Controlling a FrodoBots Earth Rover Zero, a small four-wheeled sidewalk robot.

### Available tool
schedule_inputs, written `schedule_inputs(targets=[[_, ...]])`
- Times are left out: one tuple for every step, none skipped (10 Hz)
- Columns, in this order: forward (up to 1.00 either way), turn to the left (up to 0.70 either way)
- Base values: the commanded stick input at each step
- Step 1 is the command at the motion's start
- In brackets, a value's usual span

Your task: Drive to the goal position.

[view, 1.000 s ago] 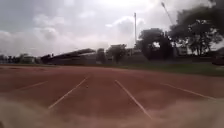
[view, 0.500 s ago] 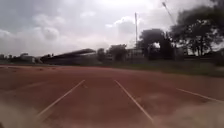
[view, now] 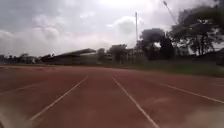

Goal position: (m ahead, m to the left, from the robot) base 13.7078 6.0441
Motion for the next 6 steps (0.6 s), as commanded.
schedule_inputs(targets=[[0.45, 0.00], [0.45, 0.00], [0.45, 0.00], [0.45, 0.00], [0.45, 0.00], [0.45, 0.00]])
